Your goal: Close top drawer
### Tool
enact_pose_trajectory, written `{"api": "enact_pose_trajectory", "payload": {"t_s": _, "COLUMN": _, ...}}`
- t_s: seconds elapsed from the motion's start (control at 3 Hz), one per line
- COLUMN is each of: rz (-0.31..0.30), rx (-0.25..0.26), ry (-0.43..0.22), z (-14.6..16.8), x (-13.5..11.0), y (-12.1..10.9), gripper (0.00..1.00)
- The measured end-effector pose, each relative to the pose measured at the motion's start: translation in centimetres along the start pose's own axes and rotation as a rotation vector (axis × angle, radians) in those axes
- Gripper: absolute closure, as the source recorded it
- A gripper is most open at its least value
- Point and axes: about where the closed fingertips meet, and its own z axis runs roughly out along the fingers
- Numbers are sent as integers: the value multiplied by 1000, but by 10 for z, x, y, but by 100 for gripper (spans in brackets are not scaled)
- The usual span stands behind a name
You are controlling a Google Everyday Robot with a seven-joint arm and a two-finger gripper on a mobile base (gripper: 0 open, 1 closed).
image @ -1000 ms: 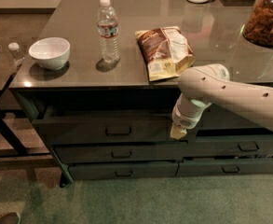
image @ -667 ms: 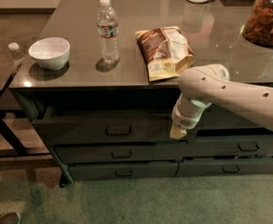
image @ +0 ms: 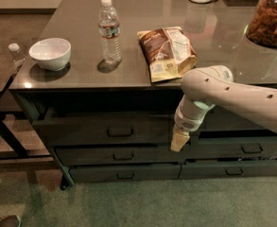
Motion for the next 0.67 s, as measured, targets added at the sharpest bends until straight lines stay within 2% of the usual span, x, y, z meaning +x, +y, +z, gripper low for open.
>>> {"api": "enact_pose_trajectory", "payload": {"t_s": 0.33, "rz": 0, "rx": 0, "ry": 0, "z": 0, "x": 0, "y": 0, "gripper": 0}}
{"api": "enact_pose_trajectory", "payload": {"t_s": 0.67, "rz": 0, "rx": 0, "ry": 0, "z": 0, "x": 0, "y": 0, "gripper": 0}}
